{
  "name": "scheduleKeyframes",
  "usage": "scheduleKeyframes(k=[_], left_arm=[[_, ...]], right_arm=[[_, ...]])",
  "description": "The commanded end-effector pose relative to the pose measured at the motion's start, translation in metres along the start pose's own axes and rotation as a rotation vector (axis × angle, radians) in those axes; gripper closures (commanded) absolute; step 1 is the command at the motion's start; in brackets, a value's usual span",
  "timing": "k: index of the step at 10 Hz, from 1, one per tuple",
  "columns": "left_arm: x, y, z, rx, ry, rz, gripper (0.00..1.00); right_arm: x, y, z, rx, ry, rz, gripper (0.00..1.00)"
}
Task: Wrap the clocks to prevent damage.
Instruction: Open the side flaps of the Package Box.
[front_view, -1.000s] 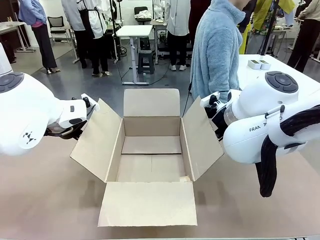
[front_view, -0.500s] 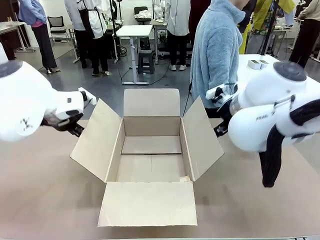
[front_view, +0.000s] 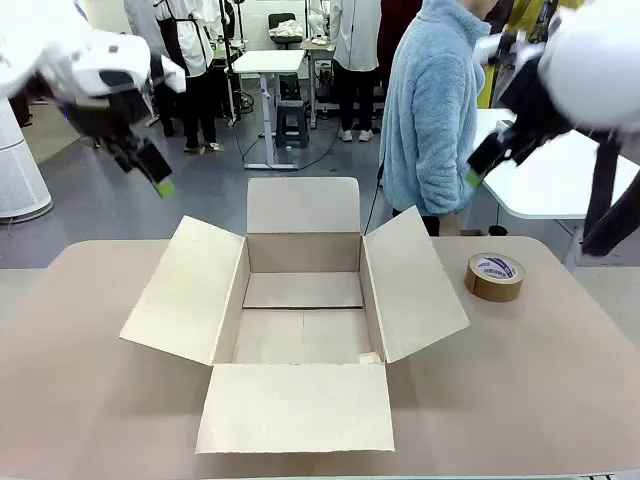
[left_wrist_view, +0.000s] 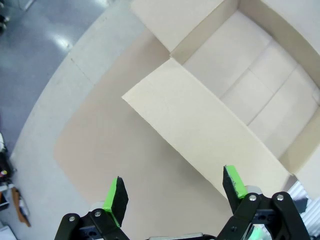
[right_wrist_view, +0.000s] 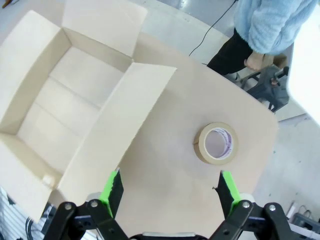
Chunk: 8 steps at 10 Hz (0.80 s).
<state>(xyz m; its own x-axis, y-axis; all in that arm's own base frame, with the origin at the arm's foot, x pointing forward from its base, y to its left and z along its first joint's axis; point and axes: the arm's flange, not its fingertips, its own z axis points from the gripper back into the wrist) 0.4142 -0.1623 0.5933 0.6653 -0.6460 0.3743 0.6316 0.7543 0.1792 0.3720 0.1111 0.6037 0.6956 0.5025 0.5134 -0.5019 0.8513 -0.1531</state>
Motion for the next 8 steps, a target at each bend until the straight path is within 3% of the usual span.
scheduleKeyframes(k=[1,3,4,5,8], left_arm=[[0.021,-0.008,0.030,0.025,0.049,-0.059,0.00],[0.016,-0.025,0.059,0.058,0.046,-0.041,0.00],[0.015,-0.029,0.061,0.068,0.042,-0.049,0.00],[0.021,-0.025,0.056,0.013,0.026,-0.057,0.00],[0.021,-0.025,0.056,0.013,0.026,-0.057,0.00]], right_arm=[[0.013,0.017,0.049,-0.034,0.032,0.066,0.00],[0.013,0.035,0.081,-0.040,0.083,0.109,0.00],[0.010,0.025,0.069,-0.019,0.012,0.063,0.00],[0.010,0.025,0.069,-0.019,0.012,0.063,0.00],[0.010,0.025,0.069,-0.019,0.012,0.063,0.00]])
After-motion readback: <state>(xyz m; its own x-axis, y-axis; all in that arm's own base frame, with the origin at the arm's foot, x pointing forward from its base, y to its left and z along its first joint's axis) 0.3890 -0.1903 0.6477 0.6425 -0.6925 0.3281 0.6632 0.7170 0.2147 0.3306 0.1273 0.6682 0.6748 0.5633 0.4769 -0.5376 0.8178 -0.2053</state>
